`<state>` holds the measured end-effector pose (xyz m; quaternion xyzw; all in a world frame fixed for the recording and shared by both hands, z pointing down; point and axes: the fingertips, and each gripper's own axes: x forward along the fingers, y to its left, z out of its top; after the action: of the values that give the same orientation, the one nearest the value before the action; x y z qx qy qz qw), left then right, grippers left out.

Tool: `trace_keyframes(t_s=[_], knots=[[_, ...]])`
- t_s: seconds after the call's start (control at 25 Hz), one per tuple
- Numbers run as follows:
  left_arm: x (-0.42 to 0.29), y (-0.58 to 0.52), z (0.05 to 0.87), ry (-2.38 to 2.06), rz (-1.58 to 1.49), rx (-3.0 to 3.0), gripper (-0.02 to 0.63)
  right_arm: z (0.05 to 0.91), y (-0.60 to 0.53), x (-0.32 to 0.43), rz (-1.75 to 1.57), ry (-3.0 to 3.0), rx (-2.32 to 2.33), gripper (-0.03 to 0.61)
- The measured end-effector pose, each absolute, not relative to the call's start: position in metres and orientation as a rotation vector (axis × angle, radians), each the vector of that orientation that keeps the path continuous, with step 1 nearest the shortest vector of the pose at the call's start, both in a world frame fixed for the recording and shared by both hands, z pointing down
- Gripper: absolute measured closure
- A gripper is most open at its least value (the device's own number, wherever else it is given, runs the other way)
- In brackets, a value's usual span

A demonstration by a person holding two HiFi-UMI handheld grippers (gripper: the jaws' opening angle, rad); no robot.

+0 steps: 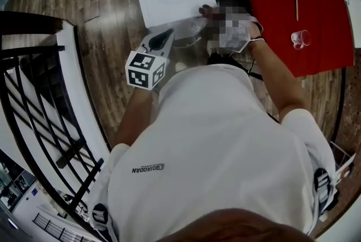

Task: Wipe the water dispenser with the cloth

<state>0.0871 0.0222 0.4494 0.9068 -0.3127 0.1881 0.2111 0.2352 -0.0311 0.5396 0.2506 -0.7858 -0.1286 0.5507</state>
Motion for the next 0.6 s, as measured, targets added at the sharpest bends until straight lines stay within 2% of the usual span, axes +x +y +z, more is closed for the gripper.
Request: trace_keyframes(t_s=[0.28,0.6], knots=[[0.088,0.026,0.455,-0.85,0.544,2.514,0.621,0.526,-0.021,0.232,0.012,-2.051,0.768,0.514],[0.109,0.004,0.452,-0.863,0.551,2.513,0.621,0.516,-0.048,0.253,0.863,-2.351,1.03,0.514]])
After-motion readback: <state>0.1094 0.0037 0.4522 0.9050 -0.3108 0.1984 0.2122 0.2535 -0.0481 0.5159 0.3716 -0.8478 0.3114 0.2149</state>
